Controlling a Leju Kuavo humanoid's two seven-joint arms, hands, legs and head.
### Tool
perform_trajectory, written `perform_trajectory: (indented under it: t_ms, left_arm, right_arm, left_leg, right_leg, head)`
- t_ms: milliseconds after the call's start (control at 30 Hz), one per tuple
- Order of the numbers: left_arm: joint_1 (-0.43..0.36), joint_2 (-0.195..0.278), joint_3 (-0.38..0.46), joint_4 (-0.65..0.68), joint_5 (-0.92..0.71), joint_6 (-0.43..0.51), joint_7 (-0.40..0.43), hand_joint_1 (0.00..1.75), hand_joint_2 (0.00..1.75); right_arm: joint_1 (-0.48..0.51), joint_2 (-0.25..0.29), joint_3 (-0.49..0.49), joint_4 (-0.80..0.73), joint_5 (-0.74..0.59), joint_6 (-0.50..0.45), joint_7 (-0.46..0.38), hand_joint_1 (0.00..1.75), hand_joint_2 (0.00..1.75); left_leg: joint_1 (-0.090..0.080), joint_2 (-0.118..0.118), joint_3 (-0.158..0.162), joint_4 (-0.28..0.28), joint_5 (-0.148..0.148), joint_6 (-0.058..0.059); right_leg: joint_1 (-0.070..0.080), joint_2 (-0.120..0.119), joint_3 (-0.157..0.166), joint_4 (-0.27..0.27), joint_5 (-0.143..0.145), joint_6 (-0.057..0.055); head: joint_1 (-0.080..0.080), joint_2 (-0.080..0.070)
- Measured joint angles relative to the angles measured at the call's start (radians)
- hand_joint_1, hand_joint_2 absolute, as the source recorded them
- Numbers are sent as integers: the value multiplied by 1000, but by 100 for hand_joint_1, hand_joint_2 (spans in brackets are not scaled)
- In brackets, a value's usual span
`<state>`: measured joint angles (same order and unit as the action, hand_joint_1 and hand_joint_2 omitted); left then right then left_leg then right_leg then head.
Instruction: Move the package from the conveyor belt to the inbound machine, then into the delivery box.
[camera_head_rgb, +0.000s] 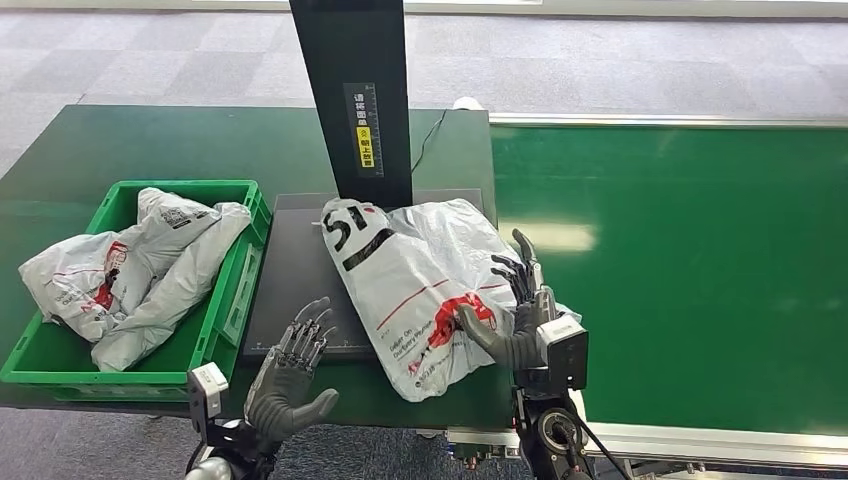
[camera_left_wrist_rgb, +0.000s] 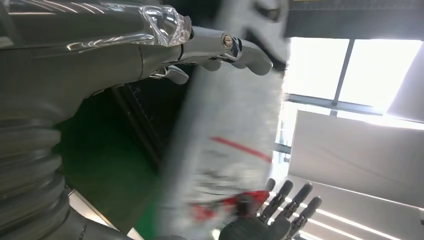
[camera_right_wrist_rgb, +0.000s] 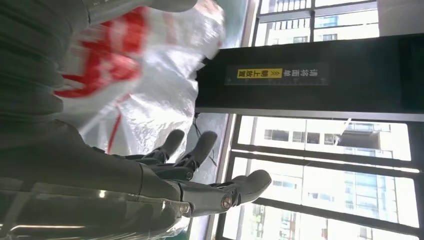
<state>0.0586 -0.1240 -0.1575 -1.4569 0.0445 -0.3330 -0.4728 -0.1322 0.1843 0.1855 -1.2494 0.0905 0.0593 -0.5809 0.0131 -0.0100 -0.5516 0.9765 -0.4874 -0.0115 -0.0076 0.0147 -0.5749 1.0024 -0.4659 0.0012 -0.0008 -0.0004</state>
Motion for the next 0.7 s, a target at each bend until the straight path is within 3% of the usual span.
perform_trajectory:
  t_ms: [100, 233, 433, 500, 600, 700]
  left_arm:
    - [-2, -1, 13, -5, 11, 56, -9, 0, 175]
    - [0, -13, 59, -36, 30, 208, -22, 0, 175]
    - [28, -60, 150, -138, -3, 634, -180, 0, 175]
    - [41, -73, 167, -183, -47, 726, -210, 0, 175]
    - [50, -78, 157, -225, -188, 794, -199, 0, 175]
    - [44, -72, 99, -233, -396, 786, -133, 0, 175]
  right_arm:
    - [21, 0, -9, -36, -7, 2, 1, 0, 175]
    - [55, 2, -21, -79, -10, 1, 2, 0, 175]
    - [90, 6, -35, -126, -15, 1, 2, 0, 175]
    - [92, 8, -38, -135, -22, 1, 1, 0, 175]
    - [92, 12, -40, -144, -34, 1, -4, 0, 175]
    - [90, 13, -41, -149, -41, 1, -7, 0, 175]
  left_leg:
    - [0, 0, 0, 0, 0, 0]
    - [0, 0, 0, 0, 0, 0]
    - [0, 0, -1, 0, 0, 0]
    - [0, 0, -1, 0, 0, 0]
    - [0, 0, 0, 0, 0, 0]
    - [0, -1, 0, 0, 0, 0]
  right_leg:
    - [0, 0, 0, 0, 0, 0]
    - [0, 0, 0, 0, 0, 0]
    - [0, 0, 0, 0, 0, 0]
    - [0, -1, 0, 0, -1, 1]
    - [0, -1, 0, 0, -1, 1]
    - [0, -1, 0, 0, -1, 1]
  head:
    - [0, 0]
    - [0, 0]
    - [0, 0]
    - [0, 0]
    - [0, 0]
    - [0, 0]
